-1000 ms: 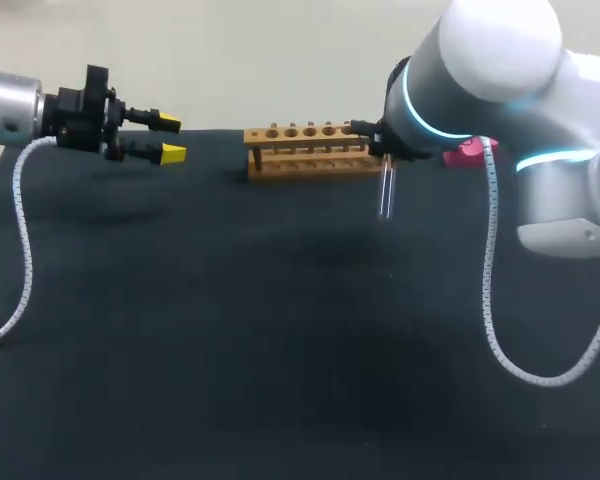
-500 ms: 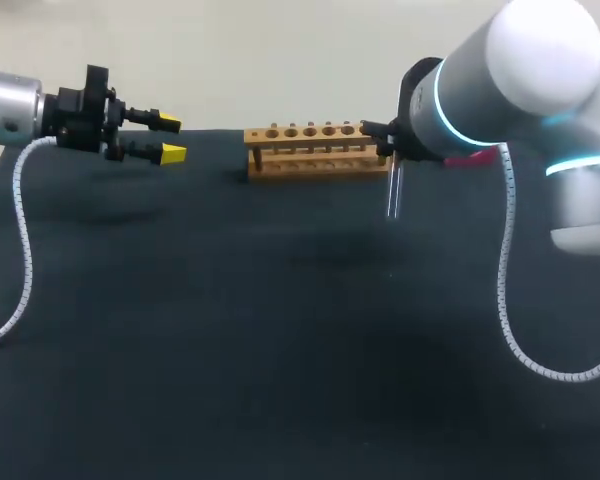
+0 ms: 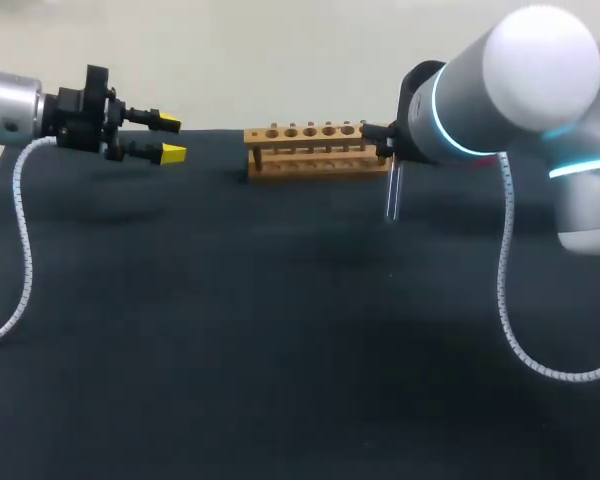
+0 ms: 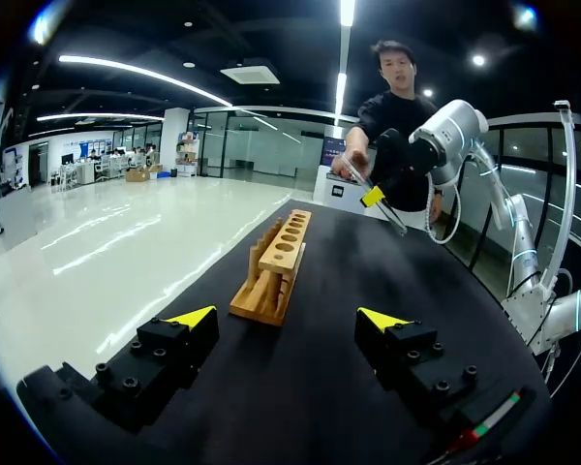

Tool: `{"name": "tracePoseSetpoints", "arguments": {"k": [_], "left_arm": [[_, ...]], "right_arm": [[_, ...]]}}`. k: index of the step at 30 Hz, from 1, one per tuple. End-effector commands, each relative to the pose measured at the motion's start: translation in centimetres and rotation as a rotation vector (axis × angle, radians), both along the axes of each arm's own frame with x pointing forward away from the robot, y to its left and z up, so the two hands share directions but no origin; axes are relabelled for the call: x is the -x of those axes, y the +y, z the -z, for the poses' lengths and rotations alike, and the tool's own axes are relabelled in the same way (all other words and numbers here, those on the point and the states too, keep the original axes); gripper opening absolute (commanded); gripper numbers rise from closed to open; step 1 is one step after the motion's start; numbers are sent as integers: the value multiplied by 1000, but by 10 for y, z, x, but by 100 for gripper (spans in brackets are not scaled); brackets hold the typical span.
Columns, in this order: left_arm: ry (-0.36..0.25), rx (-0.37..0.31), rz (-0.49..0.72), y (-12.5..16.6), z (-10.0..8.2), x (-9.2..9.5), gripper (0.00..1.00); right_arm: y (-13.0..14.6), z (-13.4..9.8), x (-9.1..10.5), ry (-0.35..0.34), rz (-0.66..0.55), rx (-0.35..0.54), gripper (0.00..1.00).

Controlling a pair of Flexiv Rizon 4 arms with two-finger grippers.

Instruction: Grasp the test tube, adjust it, and insert it.

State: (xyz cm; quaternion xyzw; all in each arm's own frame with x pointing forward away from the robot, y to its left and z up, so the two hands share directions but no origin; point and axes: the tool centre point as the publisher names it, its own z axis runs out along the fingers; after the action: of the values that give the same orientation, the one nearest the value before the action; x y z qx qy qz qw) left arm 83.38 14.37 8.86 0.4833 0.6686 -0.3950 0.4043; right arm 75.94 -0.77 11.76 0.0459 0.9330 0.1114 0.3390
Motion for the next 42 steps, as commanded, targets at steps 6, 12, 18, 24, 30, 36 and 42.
{"name": "tracePoseSetpoints", "arguments": {"k": [6,12,18,24,30,36,42], "left_arm": [[-3,2,1,1,1,0,100],[-3,2,1,1,1,0,100],[-3,2,1,1,1,0,100],[-3,2,1,1,1,0,100],[-3,2,1,1,1,0,100],[-3,2,1,1,1,0,100],[-3,2,1,1,1,0,100]], "right_arm": [[-1,2,2,-104,25,-3,0],[-1,2,2,-104,25,-3,0],[-1,2,2,-104,25,-3,0],[-1,2,2,-104,25,-3,0],[1,6,-4,-112,11,27,0],[6,15,-21,-136,10,70,0],[14,22,-28,-131,11,179,0]]}}
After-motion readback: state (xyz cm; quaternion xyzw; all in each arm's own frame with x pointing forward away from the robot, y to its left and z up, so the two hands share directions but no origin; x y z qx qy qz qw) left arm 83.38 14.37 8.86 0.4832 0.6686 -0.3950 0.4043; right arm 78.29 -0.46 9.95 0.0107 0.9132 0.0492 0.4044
